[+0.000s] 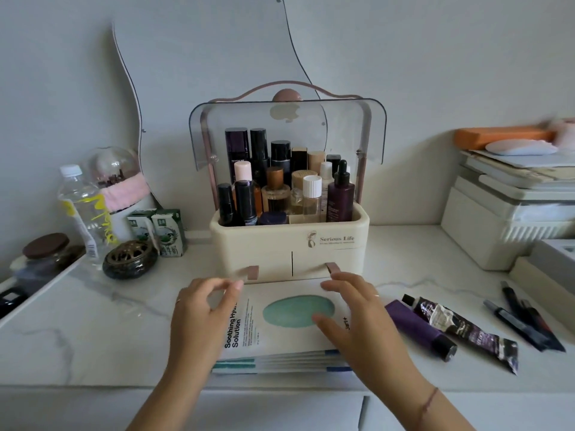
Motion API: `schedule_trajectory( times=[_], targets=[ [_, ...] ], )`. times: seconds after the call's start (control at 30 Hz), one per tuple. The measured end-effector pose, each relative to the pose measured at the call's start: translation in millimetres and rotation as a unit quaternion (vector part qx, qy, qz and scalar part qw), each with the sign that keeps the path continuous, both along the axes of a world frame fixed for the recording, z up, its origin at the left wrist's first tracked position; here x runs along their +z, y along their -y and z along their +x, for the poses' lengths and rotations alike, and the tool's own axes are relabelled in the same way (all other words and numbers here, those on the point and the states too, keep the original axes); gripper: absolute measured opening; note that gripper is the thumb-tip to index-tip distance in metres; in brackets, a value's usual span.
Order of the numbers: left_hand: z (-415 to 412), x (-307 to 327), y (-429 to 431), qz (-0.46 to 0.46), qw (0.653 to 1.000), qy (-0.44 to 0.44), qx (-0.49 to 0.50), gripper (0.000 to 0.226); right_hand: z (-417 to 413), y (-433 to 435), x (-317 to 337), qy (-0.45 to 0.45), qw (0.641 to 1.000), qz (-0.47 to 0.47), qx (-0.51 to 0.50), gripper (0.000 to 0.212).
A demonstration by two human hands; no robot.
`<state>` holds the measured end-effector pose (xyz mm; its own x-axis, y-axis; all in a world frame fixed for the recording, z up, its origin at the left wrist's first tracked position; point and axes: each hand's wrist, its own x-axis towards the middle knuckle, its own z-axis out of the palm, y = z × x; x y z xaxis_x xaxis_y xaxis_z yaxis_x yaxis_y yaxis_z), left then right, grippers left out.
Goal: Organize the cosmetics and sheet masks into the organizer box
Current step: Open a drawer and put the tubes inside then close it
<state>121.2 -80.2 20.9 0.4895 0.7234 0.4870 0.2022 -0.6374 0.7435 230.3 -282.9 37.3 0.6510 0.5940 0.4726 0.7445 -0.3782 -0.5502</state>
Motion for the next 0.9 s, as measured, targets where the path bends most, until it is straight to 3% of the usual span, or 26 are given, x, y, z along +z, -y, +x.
schedule_trajectory(
  times=[0.13, 0.27, 0.53, 0.77, 0.9],
  targets=[
    [21, 19, -1, -0.056, 0.996, -0.075, -0.01, 0.04, -21, -19, 0, 0.075, 0.988, -0.094, 0.1, 0.052],
    [38, 23, -2, -0.049, 0.993, -0.111, -0.008, 0.043, -29, -31, -9, 0.116, 0.963, -0.193, 0.145, 0.063],
    [20, 22, 10, -0.104, 0.992, -0.058, -0.05, 0.014, -26, -36, -10, 0.12, 0.967, -0.178, 0.136, 0.05],
    [-30, 17, 33, -0.153, 0.986, -0.001, -0.059, 0.023, -25, -31, -12, 0.14, 0.962, -0.17, 0.161, 0.046],
    [-36, 17, 42, -0.162, 0.985, 0.007, -0.058, 0.023, -23, -18, -8, 0.05, 0.976, -0.121, 0.172, 0.037]
  ],
)
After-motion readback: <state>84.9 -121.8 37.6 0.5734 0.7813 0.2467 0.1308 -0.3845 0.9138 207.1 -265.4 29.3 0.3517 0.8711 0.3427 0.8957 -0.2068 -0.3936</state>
